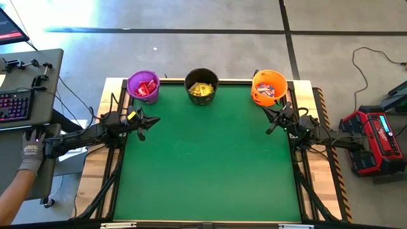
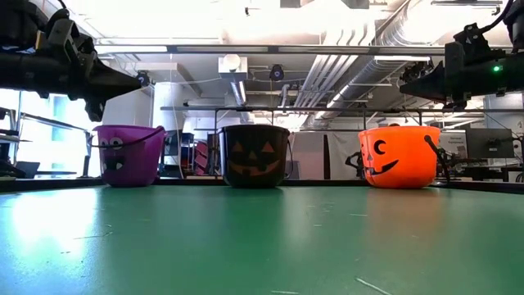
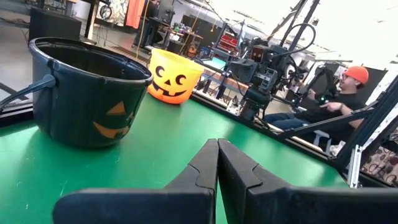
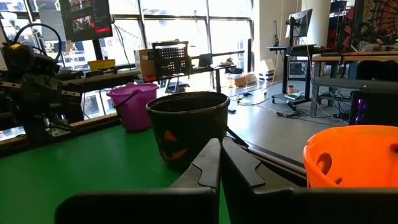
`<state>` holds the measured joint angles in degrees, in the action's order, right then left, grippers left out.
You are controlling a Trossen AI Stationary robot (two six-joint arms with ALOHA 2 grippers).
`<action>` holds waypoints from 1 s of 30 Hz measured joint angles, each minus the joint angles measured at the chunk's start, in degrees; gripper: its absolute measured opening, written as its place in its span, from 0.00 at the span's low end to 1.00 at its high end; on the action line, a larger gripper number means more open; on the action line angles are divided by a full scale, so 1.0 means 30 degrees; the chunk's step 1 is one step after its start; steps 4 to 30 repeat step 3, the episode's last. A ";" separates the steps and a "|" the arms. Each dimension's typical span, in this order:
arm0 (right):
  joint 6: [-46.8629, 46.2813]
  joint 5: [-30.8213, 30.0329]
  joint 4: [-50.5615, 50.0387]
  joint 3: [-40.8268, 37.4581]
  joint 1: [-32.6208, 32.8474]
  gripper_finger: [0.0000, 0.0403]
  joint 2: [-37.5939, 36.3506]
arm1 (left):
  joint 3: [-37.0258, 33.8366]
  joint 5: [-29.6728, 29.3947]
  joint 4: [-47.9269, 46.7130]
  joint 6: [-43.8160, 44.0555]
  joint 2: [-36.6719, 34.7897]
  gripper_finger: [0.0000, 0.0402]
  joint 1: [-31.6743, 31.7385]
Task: Sort candy by brand, put in halloween buckets
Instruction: Return to Home Position
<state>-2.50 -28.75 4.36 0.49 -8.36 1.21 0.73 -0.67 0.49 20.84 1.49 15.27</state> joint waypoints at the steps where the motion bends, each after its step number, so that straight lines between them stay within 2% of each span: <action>1: -0.0001 0.0000 -0.0001 0.0000 -0.0007 0.00 0.0000 | 0.0000 -0.0004 0.0000 0.0000 0.0003 0.00 0.0000; 30: -0.0004 0.0000 0.0000 0.0000 -0.0007 0.00 0.0000 | 0.0000 0.0001 0.0000 0.0000 0.0003 0.00 0.0000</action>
